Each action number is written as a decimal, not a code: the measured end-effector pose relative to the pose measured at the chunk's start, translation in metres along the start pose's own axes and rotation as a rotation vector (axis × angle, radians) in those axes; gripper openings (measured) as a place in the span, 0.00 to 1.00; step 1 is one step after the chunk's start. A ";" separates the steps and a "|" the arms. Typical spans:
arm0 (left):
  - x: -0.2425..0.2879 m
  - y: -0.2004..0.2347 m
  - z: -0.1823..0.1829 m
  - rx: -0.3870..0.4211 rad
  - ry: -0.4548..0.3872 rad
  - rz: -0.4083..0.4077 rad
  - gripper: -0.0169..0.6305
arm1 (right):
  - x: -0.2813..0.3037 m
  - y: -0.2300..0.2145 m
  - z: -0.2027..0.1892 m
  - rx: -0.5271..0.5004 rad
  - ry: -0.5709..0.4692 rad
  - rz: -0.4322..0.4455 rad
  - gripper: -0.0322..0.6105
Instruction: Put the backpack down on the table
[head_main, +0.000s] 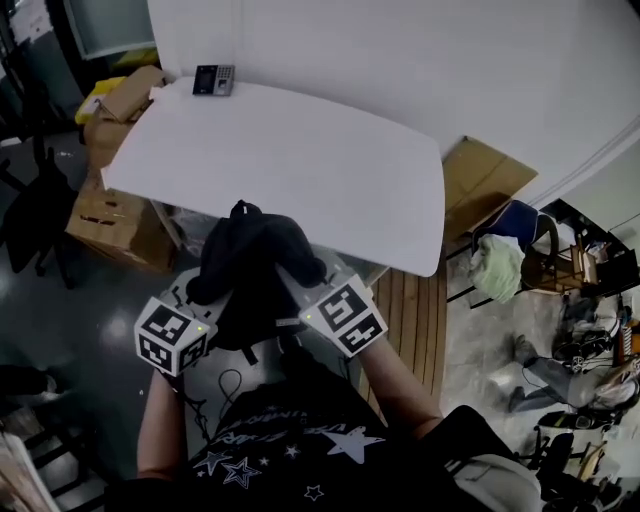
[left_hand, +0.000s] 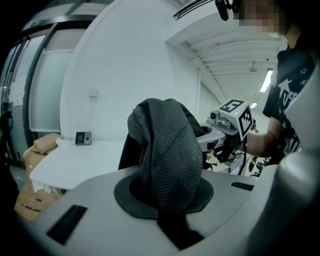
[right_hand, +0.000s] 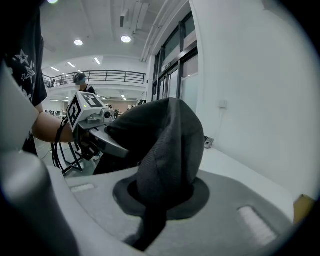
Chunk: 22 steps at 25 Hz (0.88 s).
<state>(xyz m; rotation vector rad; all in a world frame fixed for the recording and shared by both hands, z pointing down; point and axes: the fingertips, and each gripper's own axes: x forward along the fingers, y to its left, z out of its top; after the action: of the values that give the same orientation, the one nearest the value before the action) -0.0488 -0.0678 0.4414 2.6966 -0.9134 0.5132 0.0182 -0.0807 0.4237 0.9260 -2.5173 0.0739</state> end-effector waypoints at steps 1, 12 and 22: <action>0.006 0.006 0.007 0.000 -0.009 0.007 0.11 | 0.003 -0.011 0.005 -0.008 -0.009 0.004 0.10; 0.034 0.051 0.079 0.096 0.041 0.118 0.11 | 0.022 -0.079 0.055 -0.045 -0.084 0.124 0.10; 0.022 0.073 0.118 0.084 -0.043 0.176 0.11 | 0.030 -0.099 0.105 -0.163 -0.194 0.197 0.10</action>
<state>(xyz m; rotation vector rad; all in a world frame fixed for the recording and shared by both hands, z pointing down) -0.0492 -0.1761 0.3520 2.7257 -1.1730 0.5420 0.0186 -0.1962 0.3321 0.6465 -2.7392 -0.1652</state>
